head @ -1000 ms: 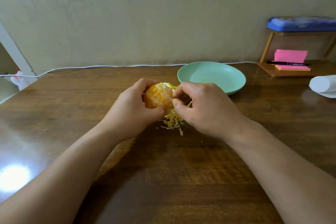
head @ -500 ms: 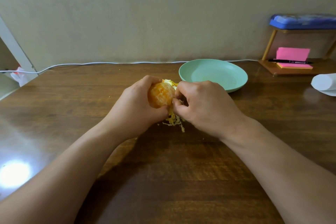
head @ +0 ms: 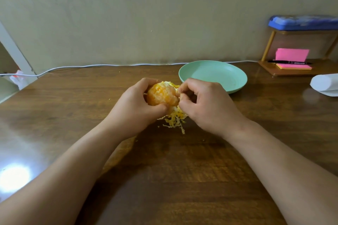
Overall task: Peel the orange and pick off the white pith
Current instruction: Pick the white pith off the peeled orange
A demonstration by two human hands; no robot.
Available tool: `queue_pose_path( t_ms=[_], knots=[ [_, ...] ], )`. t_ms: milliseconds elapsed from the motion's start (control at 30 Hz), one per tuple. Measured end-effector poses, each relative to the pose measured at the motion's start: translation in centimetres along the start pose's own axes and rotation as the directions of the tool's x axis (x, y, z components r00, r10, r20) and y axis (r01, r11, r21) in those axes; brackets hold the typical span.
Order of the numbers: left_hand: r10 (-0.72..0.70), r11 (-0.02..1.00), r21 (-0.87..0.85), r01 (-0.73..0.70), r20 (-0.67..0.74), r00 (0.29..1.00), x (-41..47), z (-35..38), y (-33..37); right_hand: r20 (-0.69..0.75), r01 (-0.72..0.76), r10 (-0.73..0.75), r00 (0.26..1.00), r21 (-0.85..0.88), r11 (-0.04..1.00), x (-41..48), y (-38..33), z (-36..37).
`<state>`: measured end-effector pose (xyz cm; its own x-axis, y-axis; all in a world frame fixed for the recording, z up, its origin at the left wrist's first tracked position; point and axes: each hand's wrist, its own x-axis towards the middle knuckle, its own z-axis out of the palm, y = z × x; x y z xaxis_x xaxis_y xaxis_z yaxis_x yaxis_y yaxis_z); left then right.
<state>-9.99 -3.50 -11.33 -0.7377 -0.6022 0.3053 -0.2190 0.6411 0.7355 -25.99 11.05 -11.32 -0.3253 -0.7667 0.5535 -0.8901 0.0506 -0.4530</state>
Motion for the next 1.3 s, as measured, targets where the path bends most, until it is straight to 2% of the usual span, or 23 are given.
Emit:
queue_pose_path(
  t_ms=[167, 467, 600, 733, 800, 867, 967, 1067, 1167, 1300],
  knots=[
    [0.019, 0.999, 0.026, -0.018, -0.017, 1.000, 0.0, -0.1, 0.1, 0.016, 0.021, -0.021, 1.000, -0.019, 1.000, 0.0, -0.3, -0.1],
    [0.049, 0.994, 0.098, -0.050, 0.003, 0.999, -0.2, 0.0, 0.2, 0.065, 0.140, -0.128, 0.990, -0.246, 0.959, 0.2, -0.8, -0.3],
    [0.027, 0.994, 0.102, -0.030, 0.026, 0.999, -0.2, 0.0, 0.3, 0.030, 0.182, -0.183, 0.983, -0.340, 0.923, 0.2, -1.2, 0.0],
    [0.028, 0.996, 0.080, -0.032, 0.045, 0.999, -0.3, 0.0, 0.4, -0.040, 0.167, -0.192, 0.981, -0.338, 0.926, 0.4, -1.1, 0.1],
    [0.016, 0.999, 0.033, -0.018, 0.053, 0.998, -0.3, 0.1, 0.6, -0.030, 0.112, -0.122, 0.992, -0.233, 0.966, 0.2, -0.7, 0.0],
    [-0.019, 0.997, -0.068, 0.024, 0.067, 0.998, -0.2, 0.2, 0.4, -0.038, -0.007, 0.006, 0.999, -0.024, 1.000, 0.0, -0.2, 0.0],
    [-0.093, 0.949, -0.292, 0.114, 0.084, 0.992, -0.1, 0.2, 0.1, -0.068, -0.163, 0.177, 0.982, 0.178, 0.970, 0.1, 0.0, -0.1],
    [-0.137, 0.873, -0.462, 0.155, 0.072, 0.988, 0.2, 0.1, -0.1, 0.085, -0.272, 0.258, 0.962, 0.265, 0.925, 0.2, -0.1, -0.1],
    [-0.152, 0.844, -0.508, 0.173, 0.084, 0.985, 0.5, 0.0, -0.6, 0.234, -0.359, 0.289, 0.928, 0.366, 0.858, 0.2, -0.3, 0.1],
    [-0.126, 0.797, -0.575, 0.183, 0.137, 0.982, 0.6, -0.1, -0.8, 0.246, -0.442, 0.372, 0.895, 0.603, 0.664, 0.6, -0.6, 0.3]
  ],
)
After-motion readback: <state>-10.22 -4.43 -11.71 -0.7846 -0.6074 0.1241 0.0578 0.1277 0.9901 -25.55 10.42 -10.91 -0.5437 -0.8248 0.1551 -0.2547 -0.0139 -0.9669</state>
